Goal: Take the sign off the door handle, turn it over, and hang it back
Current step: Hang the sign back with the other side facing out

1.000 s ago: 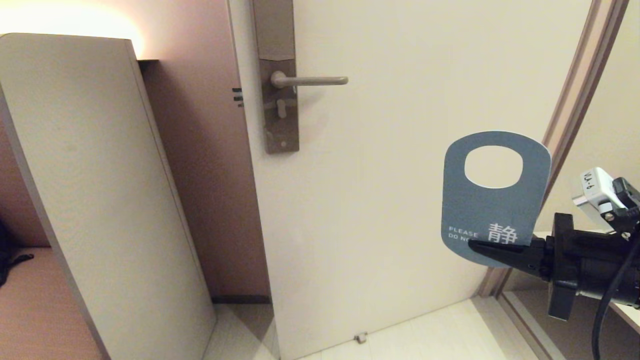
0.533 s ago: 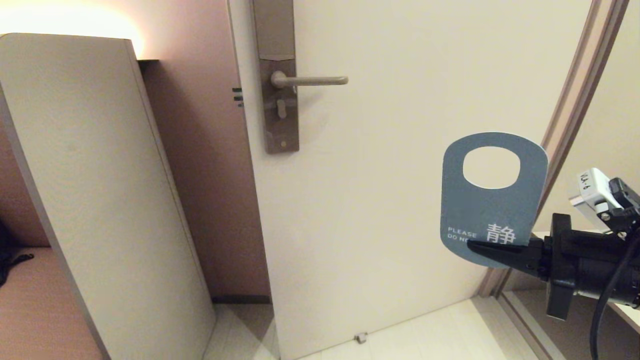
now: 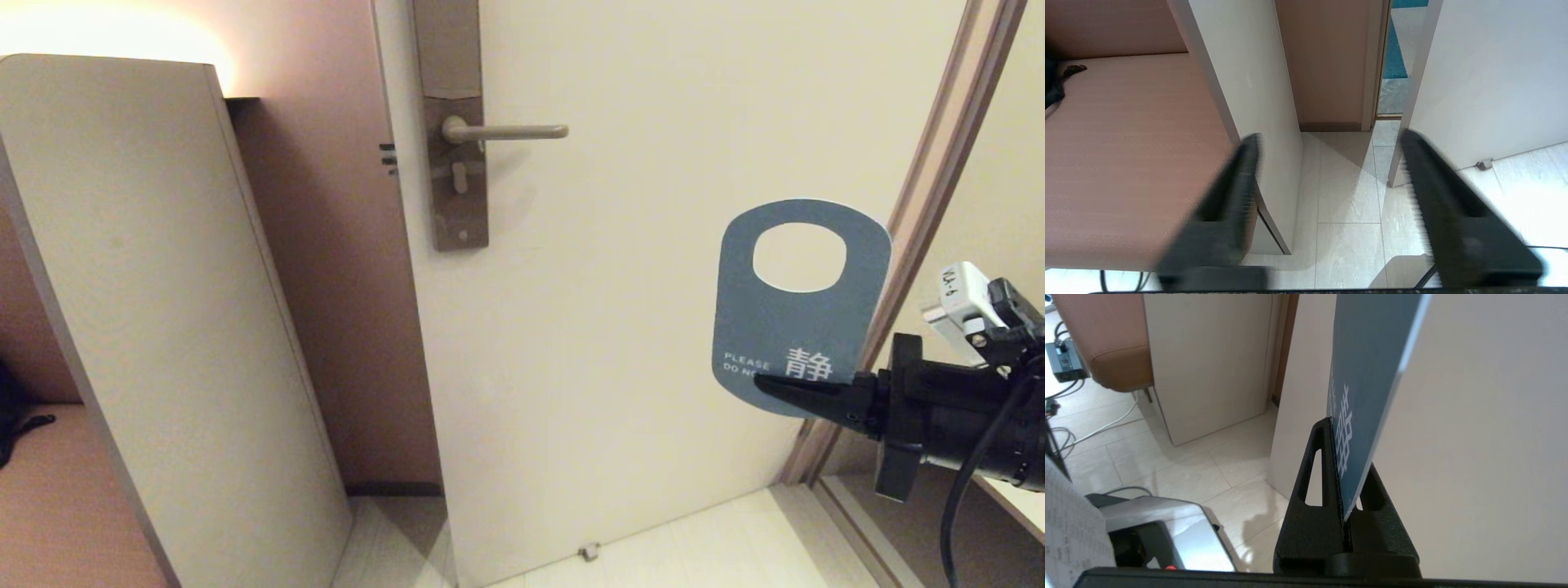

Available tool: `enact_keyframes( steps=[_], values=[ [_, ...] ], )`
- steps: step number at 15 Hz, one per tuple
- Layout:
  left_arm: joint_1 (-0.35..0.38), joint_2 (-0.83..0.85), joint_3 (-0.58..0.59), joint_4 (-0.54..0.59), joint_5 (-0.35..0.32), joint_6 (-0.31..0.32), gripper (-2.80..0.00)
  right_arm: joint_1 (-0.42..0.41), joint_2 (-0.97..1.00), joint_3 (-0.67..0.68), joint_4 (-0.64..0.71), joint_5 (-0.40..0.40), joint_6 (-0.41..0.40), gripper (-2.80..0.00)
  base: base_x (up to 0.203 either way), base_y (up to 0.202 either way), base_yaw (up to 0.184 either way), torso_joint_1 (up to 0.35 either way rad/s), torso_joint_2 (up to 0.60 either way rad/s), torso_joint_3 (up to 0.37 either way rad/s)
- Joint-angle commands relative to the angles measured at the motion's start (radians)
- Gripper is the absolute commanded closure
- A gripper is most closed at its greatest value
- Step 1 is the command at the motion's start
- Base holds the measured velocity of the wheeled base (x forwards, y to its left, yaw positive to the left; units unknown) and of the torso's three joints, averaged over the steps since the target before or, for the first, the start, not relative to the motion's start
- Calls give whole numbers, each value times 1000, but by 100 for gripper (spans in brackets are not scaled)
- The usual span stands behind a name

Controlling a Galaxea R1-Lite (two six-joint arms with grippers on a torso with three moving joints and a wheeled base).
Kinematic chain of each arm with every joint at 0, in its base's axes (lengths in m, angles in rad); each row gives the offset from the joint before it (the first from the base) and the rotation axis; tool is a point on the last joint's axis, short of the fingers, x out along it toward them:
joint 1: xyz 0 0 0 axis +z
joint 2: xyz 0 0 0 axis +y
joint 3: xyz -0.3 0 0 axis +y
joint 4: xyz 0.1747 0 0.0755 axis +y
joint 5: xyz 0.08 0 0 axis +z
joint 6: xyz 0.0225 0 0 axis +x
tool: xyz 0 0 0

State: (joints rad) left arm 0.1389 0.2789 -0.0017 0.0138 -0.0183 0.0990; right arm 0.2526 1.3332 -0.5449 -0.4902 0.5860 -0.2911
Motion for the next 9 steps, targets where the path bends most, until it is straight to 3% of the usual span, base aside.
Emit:
enact_keyframes(
  steps=[1,3,9],
  values=[
    [-1,3,0,0,1,-5,0,1,37,3,-48,4,-1,0,0,0,0,0,0,0],
    [0,3,0,-1,1,-8,0,1,66,9,-112,3,1,0,0,0,0,0,0,0],
    [0,3,0,-2,1,-8,0,-1,67,11,-123,3,-2,0,0,0,0,0,0,0]
  ],
)
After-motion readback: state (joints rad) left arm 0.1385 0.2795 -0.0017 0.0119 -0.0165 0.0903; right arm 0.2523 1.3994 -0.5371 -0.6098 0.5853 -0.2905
